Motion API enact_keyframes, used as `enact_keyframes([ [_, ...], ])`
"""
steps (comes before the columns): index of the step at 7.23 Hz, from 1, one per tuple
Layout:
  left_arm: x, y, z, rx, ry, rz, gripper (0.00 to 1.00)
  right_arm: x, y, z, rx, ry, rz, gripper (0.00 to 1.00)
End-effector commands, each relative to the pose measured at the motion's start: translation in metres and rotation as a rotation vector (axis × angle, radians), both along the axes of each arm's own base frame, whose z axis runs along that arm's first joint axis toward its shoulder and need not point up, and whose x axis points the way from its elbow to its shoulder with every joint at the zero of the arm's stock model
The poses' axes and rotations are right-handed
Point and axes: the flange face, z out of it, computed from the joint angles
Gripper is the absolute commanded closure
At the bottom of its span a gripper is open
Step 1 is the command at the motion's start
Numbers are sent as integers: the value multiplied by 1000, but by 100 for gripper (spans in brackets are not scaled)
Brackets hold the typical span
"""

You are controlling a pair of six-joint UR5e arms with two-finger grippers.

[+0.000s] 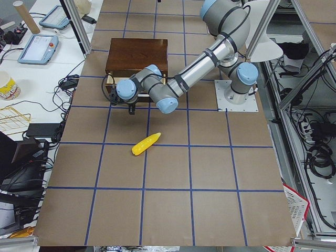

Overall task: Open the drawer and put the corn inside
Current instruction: 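Pull the drawer outward from the cabinet with the left gripper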

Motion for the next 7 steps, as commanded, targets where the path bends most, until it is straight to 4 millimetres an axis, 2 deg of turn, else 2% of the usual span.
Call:
enact_keyframes([
  [1, 2, 0, 1, 3, -14, -8, 0, 0, 0, 0, 0, 0, 0, 0],
  [3, 2, -1, 3, -4, -19, -9, 0, 0, 0, 0, 0, 0, 0, 0],
  [4, 9, 1, 4, -4, -19, 0, 0, 0, 0, 0, 0, 0, 0, 0],
  [5, 25, 6, 3, -5, -18, 25, 0, 0, 0, 0, 0, 0, 0, 0],
  [7, 29, 6, 4, -9, -28, 12, 0, 0, 0, 0, 0, 0, 0, 0],
])
